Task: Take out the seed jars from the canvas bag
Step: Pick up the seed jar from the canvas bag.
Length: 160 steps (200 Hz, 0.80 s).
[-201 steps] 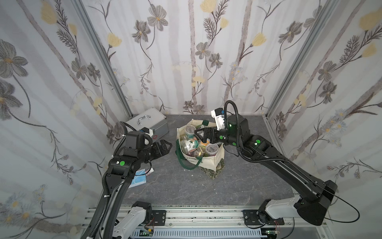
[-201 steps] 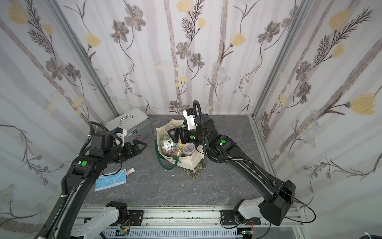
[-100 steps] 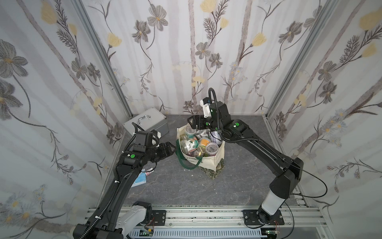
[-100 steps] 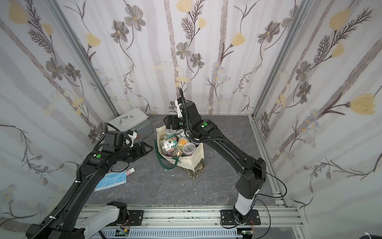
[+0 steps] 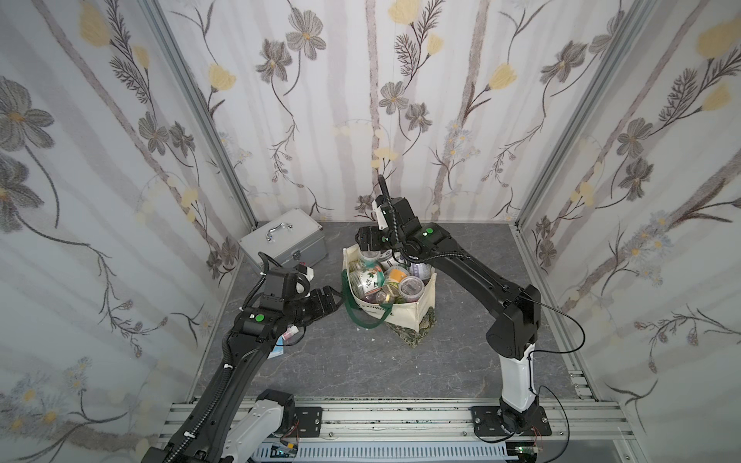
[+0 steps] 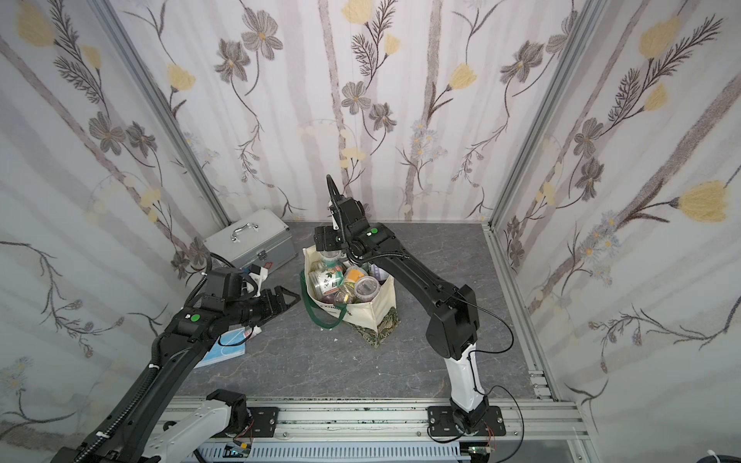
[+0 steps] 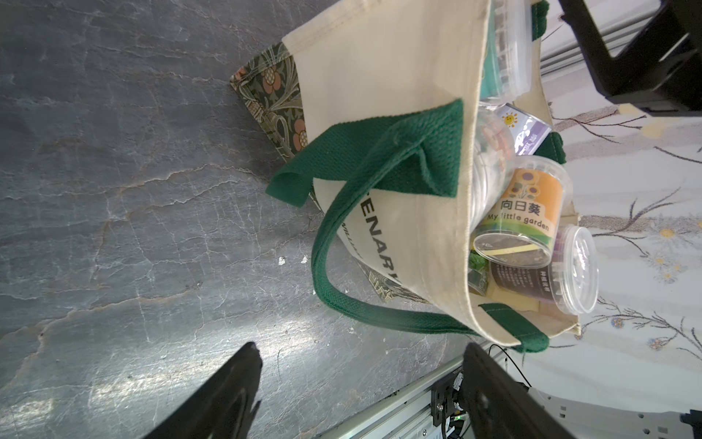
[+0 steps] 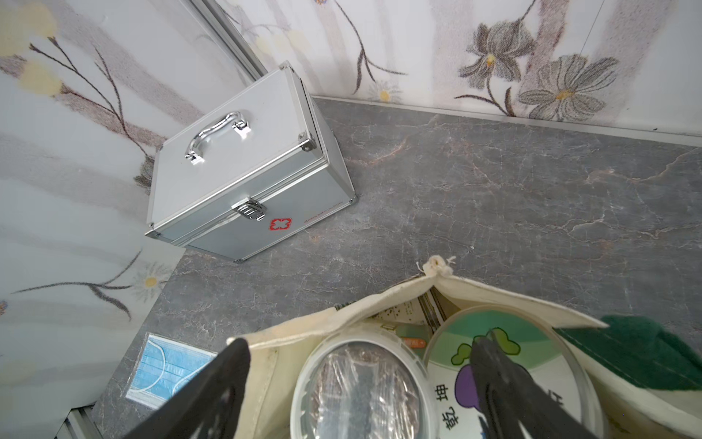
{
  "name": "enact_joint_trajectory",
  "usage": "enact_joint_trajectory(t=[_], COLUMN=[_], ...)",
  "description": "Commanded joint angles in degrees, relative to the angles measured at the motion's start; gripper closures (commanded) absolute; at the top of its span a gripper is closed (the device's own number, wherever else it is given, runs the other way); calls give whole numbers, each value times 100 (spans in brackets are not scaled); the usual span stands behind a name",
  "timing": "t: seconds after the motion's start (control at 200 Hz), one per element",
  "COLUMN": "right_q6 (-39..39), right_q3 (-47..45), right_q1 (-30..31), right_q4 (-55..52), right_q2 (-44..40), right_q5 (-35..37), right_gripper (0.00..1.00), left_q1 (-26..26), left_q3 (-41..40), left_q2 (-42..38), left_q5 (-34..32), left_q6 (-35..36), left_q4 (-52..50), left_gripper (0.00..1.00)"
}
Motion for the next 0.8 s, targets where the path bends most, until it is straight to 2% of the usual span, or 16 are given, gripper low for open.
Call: enact_joint_trajectory(t=[0.0, 0.48, 0.794], right_q6=[-39, 5, 23], right_q3=[65, -7, -301], right_q1=[56, 359, 369], right_q4=[20, -283, -293], right_q2=[67, 243, -65], right_q5=[-148, 74, 302], right_gripper=[10, 13, 12], left_q1=[5, 5, 8], left_q3=[-150, -617, -800], left_q2=[-144, -576, -637], left_q5=[-74, -209, -201], left_q6=[-178, -467, -593], left_q4=[244, 277, 409], left_gripper=[15, 12, 12])
